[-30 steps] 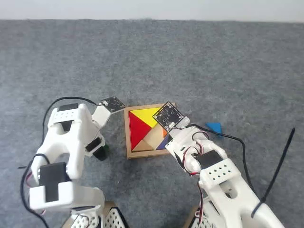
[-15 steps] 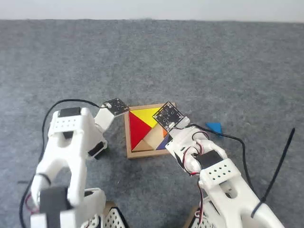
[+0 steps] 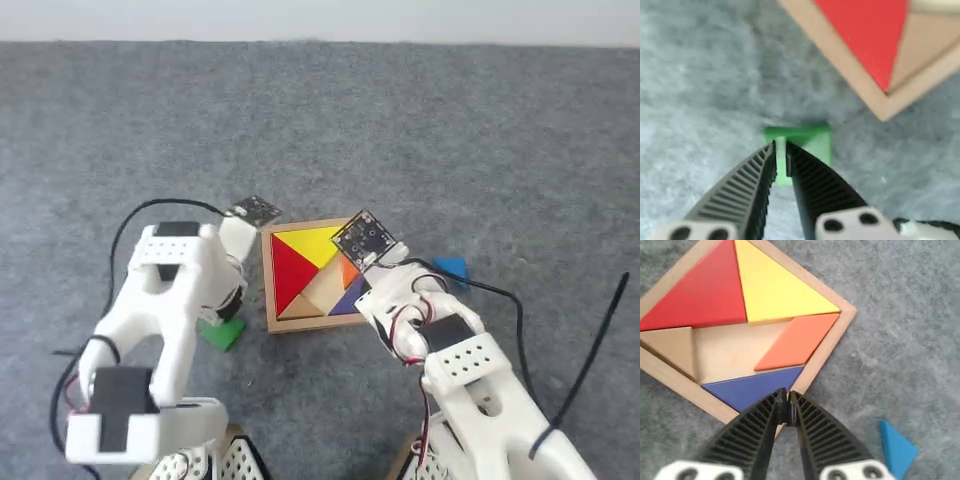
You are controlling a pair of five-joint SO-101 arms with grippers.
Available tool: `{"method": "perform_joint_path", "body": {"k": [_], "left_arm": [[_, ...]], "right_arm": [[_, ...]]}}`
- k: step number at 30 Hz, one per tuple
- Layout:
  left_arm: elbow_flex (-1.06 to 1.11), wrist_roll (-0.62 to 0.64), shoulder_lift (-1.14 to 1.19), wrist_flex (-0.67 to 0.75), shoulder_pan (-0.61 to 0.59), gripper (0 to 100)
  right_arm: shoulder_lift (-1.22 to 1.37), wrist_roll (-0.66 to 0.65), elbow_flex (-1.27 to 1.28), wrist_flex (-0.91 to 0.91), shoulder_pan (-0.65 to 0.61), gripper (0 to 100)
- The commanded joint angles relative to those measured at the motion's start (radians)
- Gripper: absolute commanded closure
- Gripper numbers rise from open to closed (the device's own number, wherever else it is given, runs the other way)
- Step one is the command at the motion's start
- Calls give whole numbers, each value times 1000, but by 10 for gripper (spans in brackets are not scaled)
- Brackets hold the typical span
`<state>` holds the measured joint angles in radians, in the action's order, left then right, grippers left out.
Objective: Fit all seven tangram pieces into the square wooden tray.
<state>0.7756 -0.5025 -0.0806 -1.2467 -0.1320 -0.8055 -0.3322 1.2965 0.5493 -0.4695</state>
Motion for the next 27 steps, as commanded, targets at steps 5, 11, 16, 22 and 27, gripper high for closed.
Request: {"method": "perform_joint_path", "body": {"k": [5,11,16,22,27], "left_arm": [[-19,23,-41,-75,43,897],[171,37,-341,-72,51,840],[183,-8,-292,-48,38,821],[102,-9,-28,54,-31,857],[39,-9,28,43,-31,931]], "right_arm": [[-1,5,-78,4,10,989],[-1,5,-78,4,10,989],[-1,5,-77,4,8,989],[-1,5,-77,4,8,989],[-1,5,-77,4,7,990]]}}
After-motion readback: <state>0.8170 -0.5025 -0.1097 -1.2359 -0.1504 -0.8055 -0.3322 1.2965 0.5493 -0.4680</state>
